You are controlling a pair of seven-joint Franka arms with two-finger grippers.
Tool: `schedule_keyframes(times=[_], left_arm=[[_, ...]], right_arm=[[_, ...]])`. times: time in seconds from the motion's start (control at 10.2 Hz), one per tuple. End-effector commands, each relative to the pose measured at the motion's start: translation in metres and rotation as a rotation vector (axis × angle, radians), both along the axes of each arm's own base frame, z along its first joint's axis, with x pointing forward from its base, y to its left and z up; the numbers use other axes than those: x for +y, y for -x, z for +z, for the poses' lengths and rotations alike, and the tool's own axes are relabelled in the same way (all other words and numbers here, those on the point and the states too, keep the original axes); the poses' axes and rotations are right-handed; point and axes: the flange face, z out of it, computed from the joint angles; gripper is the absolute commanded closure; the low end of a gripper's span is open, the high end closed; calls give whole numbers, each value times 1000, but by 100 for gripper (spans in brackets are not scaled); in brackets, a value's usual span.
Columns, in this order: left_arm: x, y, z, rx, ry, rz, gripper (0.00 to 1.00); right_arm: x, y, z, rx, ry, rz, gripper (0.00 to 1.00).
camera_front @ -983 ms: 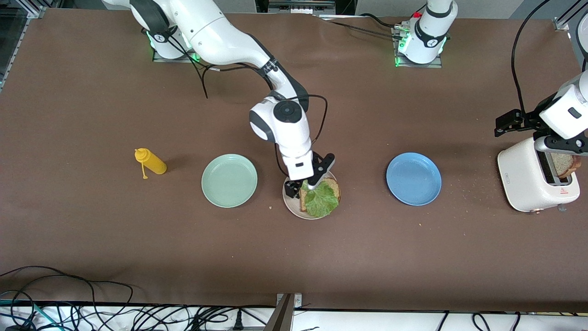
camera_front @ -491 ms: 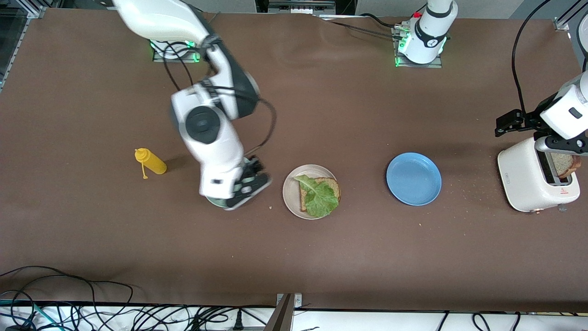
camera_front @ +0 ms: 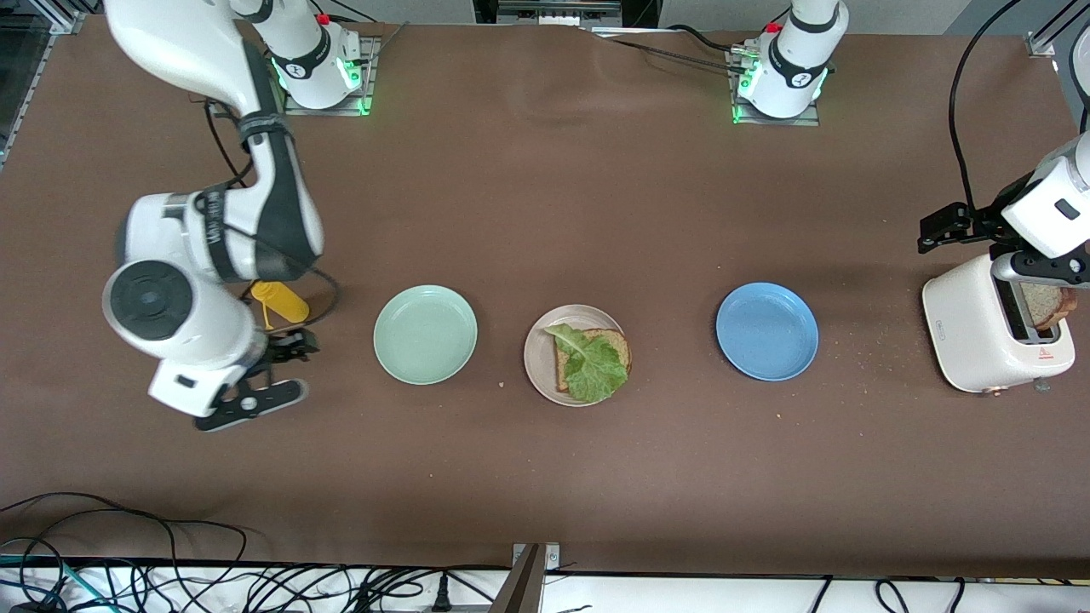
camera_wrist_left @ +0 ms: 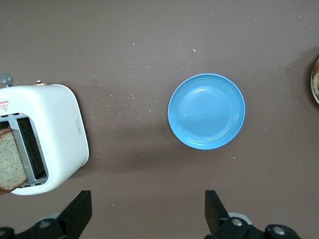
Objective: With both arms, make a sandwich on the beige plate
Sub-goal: 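Move the right gripper back toward the yellow mustard bottle, then lower the right gripper around the yellow mustard bottle and close it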
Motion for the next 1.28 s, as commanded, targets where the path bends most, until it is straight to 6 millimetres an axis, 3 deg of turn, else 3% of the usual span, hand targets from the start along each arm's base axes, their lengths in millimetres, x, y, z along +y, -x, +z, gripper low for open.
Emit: schedule_keyframes(times=[0.0, 0.29, 0.49, 0.69, 1.18], left_arm=[[0, -3, 5, 7, -30, -6, 0], [0, -3, 5, 7, -31, -6, 0], [0, -3, 5, 7, -31, -6, 0], [0, -3, 5, 7, -30, -6, 0], [0, -3, 5, 7, -30, -6, 0]], right_arm=[[-104, 11, 15, 65, -96, -33, 0], [-227, 48, -7, 113, -414, 52, 0], [-279, 75, -40, 84, -672, 153, 0], [-287, 98, -86, 14, -886, 282, 0], [-302, 145, -171, -187, -1162, 616, 0]])
